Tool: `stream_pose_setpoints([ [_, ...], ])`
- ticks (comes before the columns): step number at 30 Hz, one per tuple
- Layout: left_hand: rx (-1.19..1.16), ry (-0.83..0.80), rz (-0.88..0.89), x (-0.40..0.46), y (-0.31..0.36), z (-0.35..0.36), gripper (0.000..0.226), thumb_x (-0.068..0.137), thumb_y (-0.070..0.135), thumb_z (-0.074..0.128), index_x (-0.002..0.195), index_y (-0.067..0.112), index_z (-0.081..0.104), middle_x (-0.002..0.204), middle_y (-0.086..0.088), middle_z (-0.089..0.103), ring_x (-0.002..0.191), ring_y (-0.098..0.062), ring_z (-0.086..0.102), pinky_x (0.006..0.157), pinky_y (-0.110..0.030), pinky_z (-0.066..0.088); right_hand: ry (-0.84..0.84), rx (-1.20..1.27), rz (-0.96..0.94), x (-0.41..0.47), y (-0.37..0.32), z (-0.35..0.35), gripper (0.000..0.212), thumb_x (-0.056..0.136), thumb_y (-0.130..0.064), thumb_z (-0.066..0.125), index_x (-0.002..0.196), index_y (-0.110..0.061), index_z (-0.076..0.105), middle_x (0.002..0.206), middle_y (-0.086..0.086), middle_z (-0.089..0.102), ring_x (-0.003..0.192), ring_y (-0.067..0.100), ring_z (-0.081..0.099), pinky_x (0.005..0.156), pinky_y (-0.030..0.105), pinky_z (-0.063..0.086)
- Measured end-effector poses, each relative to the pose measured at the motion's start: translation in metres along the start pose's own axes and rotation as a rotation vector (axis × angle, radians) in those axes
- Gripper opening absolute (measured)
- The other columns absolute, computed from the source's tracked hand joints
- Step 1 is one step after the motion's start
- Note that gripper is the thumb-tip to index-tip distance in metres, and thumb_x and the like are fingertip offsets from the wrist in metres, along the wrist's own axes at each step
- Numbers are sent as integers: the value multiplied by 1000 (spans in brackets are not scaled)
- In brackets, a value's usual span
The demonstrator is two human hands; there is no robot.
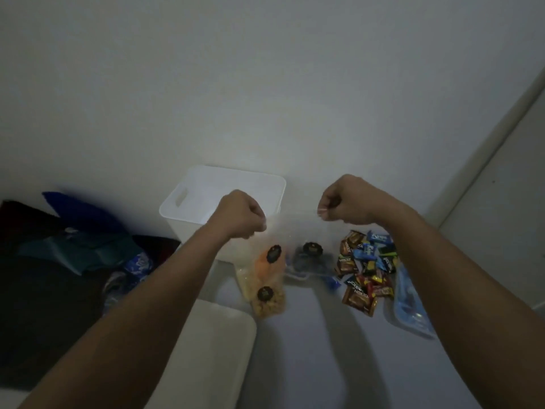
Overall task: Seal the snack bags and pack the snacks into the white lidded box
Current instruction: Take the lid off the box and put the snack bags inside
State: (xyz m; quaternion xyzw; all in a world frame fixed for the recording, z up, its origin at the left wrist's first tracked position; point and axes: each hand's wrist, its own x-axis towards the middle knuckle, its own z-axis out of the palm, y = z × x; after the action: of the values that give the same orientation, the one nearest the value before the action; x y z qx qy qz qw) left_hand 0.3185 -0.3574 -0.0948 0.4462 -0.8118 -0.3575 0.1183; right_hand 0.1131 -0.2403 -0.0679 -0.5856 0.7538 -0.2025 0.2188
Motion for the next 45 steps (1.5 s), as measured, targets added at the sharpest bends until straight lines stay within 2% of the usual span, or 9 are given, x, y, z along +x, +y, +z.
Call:
stream_pose_setpoints([
  [7,-107,131,-49,40,26,-82,2,75,0,72,77,0,71,71,-14,68,58,-20,65,47,-21,54,156,163,-31,59,-40,-43,8,80,-9,73,74,-14,73,81,3,71,69,20,66,61,31,59],
  [13,-213,193,-126,97,5,-99,12,73,-4,68,85,-9,68,71,-22,68,61,-30,68,59,-37,61,217,378,100,124,-68,-29,3,77,-1,69,76,-2,72,72,8,65,60,16,61,52,26,56],
  [17,-277,185,-198,135,-23,-84,10,73,-6,62,81,-8,67,73,-24,69,64,-35,71,63,-48,61,228,432,244,168,-73,5,11,74,2,63,83,5,69,77,18,70,56,26,69,60,40,62],
  [21,-331,183,-280,168,-56,-53,9,74,-6,57,73,-3,65,71,-22,67,63,-35,71,58,-48,60,202,331,347,202,-60,53,17,77,1,63,94,4,64,83,21,69,58,33,71,59,44,62],
  [25,-348,160,-320,192,-83,-23,10,79,-3,59,79,-3,68,75,-20,68,63,-32,70,58,-46,61,212,214,377,221,-37,95,27,75,6,62,96,-10,59,86,10,54,70,35,68,54,45,61],
  [32,-349,85,-301,209,-110,25,22,81,-4,61,64,11,64,75,-15,67,70,-37,71,63,-47,61,256,49,390,227,-1,135,11,82,-3,64,90,1,70,92,17,68,87,32,67,75,34,57],
  [38,-385,-12,-266,208,-117,50,18,74,-6,66,88,5,71,94,-17,70,80,-34,70,70,-45,61,204,-61,391,224,-7,132,13,80,-7,62,91,-2,66,95,16,65,89,32,64,69,32,51],
  [42,-447,-104,-280,205,-112,50,39,78,18,76,112,1,65,102,-15,68,83,-31,70,71,-42,61,216,-128,361,219,-8,120,12,80,-5,57,88,-2,65,98,19,65,92,34,63,67,27,44],
  [45,-381,-98,-270,198,-111,40,46,77,32,76,113,5,64,105,-11,66,82,-29,69,71,-43,61,256,-137,333,210,-7,107,20,79,-10,61,97,-3,67,102,16,66,97,33,64,76,30,51],
])
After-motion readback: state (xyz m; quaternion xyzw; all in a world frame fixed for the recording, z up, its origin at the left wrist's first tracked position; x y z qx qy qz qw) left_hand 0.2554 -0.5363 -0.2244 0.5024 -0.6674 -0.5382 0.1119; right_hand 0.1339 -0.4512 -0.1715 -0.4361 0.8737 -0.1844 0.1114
